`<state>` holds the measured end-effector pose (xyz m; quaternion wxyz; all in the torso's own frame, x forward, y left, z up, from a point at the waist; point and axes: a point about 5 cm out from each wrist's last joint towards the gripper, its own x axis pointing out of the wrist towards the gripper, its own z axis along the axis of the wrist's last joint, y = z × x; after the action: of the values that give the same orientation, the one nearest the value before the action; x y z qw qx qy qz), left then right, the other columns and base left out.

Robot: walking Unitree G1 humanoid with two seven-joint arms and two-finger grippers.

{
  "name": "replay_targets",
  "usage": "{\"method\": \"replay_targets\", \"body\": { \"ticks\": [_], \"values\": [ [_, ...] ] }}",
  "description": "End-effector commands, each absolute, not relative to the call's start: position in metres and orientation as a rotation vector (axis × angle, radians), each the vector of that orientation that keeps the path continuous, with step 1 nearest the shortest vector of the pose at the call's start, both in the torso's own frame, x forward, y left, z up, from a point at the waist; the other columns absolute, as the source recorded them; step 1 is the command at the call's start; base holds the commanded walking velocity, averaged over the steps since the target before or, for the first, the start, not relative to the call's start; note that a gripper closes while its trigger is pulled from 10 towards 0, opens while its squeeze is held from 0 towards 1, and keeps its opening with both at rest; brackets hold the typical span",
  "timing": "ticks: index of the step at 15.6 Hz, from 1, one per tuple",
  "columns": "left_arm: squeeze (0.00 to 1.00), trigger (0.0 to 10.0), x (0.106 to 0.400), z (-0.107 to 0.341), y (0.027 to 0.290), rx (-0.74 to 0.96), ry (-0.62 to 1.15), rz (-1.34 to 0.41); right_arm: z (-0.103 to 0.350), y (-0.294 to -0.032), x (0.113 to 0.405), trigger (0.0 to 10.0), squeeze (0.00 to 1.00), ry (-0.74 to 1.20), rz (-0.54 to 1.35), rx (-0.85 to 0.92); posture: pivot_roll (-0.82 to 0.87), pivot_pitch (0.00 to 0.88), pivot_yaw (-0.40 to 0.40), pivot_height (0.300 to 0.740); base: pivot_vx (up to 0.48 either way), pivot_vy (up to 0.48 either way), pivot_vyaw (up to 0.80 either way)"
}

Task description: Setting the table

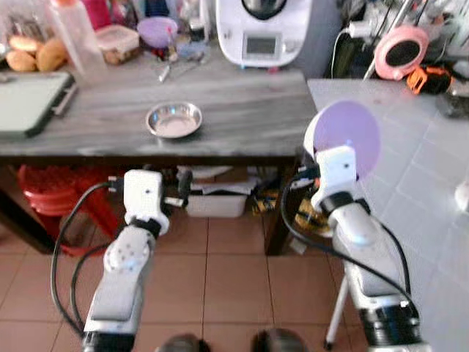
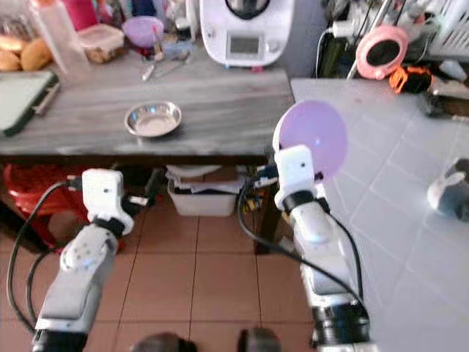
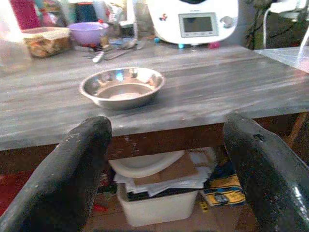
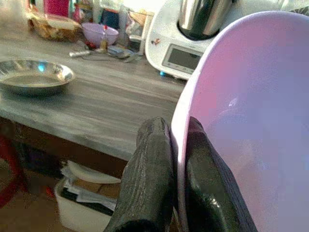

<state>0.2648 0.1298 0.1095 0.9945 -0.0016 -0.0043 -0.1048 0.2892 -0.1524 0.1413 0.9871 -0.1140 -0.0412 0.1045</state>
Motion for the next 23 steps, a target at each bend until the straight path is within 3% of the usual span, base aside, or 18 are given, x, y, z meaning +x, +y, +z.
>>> {"method": "replay_targets", "body": {
  "ticks": [1, 7, 9, 15, 23],
  "values": [
    [0.0, 10.0, 0.263, 0.11, 0.136, 0.013, -0.007, -0.203, 0.147, -0.148, 0.289, 10.0, 0.0, -0.111, 0.216, -0.219, 0.02, 0.0, -0.001, 0.74, 0.0, 0.476, 0.0],
    [0.0, 10.0, 0.264, 0.113, 0.135, 0.061, -0.045, -0.209, 0.15, -0.147, 0.289, 10.0, 0.0, -0.134, 0.225, -0.232, 0.02, 0.0, -0.003, 0.74, 0.106, 0.414, 0.0],
    [0.0, 10.0, 0.264, 0.115, 0.135, 0.052, -0.063, -0.208, 0.152, -0.146, 0.29, 10.0, 0.0, -0.145, 0.228, -0.23, 0.02, 0.0, -0.004, 0.74, 0.48, 0.0, 0.0],
    [0.0, 10.0, 0.26, 0.111, 0.137, 0.023, -0.049, -0.192, 0.151, -0.148, 0.285, 10.0, 0.0, -0.161, 0.208, -0.233, 0.02, 0.0, -0.007, 0.74, 0.0, 0.0, 0.0],
    [0.0, 10.0, 0.259, 0.113, 0.135, 0.008, -0.068, -0.191, 0.148, -0.145, 0.278, 10.0, 0.0, -0.158, 0.189, -0.214, 0.02, 0.0, 0.0, 0.74, 0.356, 0.0, 0.72]
  ]
}}
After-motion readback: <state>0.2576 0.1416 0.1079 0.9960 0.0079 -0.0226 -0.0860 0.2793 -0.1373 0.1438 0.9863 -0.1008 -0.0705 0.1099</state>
